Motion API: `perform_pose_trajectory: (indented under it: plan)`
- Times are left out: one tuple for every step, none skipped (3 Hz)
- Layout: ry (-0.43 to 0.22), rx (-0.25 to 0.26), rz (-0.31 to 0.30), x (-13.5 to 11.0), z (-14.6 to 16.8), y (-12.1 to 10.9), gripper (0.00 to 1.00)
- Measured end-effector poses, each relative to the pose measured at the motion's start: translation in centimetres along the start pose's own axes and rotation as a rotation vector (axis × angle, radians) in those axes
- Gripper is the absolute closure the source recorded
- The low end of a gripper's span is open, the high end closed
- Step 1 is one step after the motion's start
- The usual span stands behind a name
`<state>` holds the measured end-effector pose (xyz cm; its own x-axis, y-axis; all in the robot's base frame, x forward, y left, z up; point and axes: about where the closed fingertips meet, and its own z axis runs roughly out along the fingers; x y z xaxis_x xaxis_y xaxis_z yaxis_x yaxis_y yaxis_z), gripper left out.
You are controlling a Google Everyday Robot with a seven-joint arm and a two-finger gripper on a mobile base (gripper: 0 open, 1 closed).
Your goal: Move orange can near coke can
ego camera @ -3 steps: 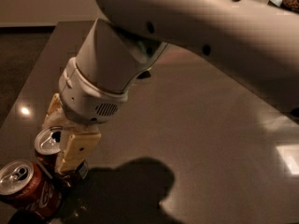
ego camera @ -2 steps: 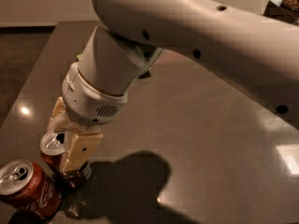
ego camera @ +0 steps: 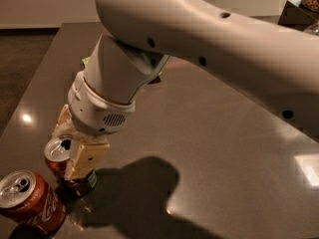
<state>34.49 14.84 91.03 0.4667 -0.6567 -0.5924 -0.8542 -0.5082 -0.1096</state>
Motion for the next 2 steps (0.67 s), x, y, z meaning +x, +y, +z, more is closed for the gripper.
perform_pose_trajectory:
  plan:
    - [0.005,0.004,-0.006,-0.34,-0.10,0.13,0.00]
    - [0.005,0.004,-0.006,-0.34,-0.10,0.13,0.00]
